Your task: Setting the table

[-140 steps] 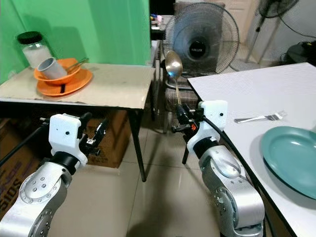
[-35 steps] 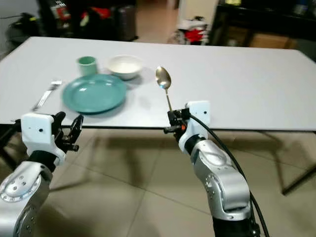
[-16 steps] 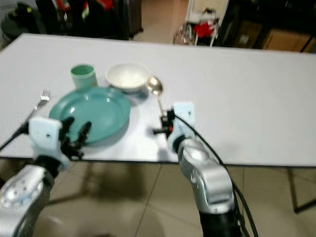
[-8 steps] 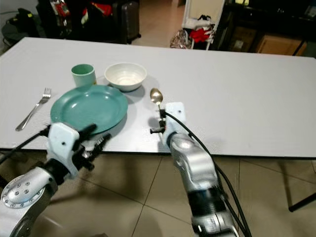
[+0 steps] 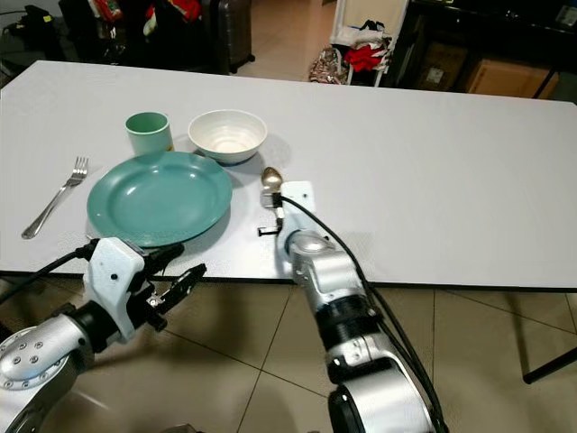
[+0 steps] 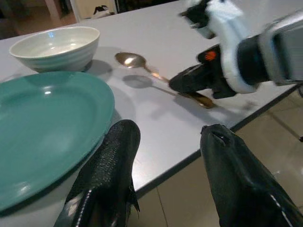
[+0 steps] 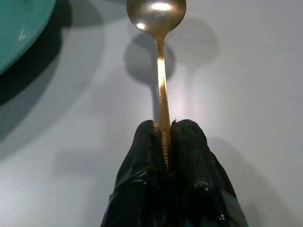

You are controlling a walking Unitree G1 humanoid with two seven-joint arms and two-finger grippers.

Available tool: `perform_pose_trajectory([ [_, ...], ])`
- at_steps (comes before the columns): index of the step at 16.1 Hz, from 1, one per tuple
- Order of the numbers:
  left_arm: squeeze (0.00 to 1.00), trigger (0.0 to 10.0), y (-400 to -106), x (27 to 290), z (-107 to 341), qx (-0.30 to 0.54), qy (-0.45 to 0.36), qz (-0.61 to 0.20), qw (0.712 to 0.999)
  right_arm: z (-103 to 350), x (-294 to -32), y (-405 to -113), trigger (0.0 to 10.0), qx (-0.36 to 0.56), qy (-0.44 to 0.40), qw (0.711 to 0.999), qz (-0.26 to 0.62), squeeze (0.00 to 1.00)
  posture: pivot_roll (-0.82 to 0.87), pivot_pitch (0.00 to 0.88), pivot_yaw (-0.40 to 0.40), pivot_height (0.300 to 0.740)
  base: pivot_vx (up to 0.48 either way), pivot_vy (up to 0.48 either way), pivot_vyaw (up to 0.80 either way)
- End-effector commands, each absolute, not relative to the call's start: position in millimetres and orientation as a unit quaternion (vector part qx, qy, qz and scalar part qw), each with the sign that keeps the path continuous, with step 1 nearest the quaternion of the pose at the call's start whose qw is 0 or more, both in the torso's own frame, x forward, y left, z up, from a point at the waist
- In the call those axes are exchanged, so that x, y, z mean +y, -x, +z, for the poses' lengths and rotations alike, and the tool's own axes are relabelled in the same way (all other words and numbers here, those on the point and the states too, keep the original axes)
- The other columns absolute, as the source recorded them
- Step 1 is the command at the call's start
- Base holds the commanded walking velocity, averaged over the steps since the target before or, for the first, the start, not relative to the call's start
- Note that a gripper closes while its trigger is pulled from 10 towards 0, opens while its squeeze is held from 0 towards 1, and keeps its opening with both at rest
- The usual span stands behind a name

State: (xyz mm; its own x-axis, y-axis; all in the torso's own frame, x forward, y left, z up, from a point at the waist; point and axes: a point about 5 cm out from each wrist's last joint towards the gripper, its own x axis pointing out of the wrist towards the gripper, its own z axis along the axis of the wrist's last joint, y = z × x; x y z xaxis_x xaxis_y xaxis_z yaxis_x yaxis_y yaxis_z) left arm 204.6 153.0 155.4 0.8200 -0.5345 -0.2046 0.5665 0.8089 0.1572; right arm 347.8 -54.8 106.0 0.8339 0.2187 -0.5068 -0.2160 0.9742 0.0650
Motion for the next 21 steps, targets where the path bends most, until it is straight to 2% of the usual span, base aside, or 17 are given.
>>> perform_pose_trajectory([
  [1, 0.00, 10.0, -200.6, 152.8, 156.8, 0.079, -0.108, -0.300, 0.945, 108.7, -53.3, -352.9, 10.0, 0.256, -0.007, 0.961, 0.105, 0.00, 0.06, 0.022, -0.052, 0.740, 0.000, 0.000, 0.00],
  [5, 0.00, 10.0, -195.1, 156.9, 157.6, 0.087, -0.114, -0.302, 0.943, 95.4, -43.1, -355.3, 10.0, 0.274, -0.046, 0.957, 0.089, 0.00, 0.09, 0.029, -0.050, 0.740, 0.000, 0.000, 0.00],
  [11, 0.00, 10.0, -192.7, 158.8, 159.6, 0.092, -0.119, -0.302, 0.941, 94.3, -35.1, -359.9, 10.0, 0.275, -0.045, 0.955, 0.104, 0.00, 0.10, 0.041, -0.047, 0.740, 0.000, 0.000, 0.00],
  [12, 0.00, 10.0, -192.9, 158.8, 159.7, 0.092, -0.119, -0.302, 0.941, 94.8, -34.9, -360.4, 10.0, 0.273, -0.048, 0.955, 0.104, 0.30, 0.10, 0.040, -0.045, 0.740, 0.000, 0.000, 0.00],
  [13, 0.00, 10.0, -193.5, 158.7, 159.8, 0.091, -0.119, -0.302, 0.941, 95.2, -34.9, -361.2, 10.0, 0.272, -0.050, 0.955, 0.103, 0.96, 0.10, 0.040, -0.045, 0.740, 0.000, 0.000, 0.00],
  [14, 0.00, 10.0, -194.4, 158.6, 159.7, 0.091, -0.120, -0.302, 0.941, 95.2, -34.8, -361.6, 10.0, 0.271, -0.052, 0.956, 0.102, 1.00, 0.10, 0.039, -0.044, 0.740, 0.000, 0.000, 0.00],
  [21, 0.00, 10.0, -214.7, 163.4, 166.2, 0.057, -0.112, -0.284, 0.951, 120.6, -44.8, -368.7, 10.0, 0.206, -0.057, 0.971, 0.110, 1.00, 0.04, 0.000, -0.023, 0.740, 0.000, 0.000, 0.00],
])
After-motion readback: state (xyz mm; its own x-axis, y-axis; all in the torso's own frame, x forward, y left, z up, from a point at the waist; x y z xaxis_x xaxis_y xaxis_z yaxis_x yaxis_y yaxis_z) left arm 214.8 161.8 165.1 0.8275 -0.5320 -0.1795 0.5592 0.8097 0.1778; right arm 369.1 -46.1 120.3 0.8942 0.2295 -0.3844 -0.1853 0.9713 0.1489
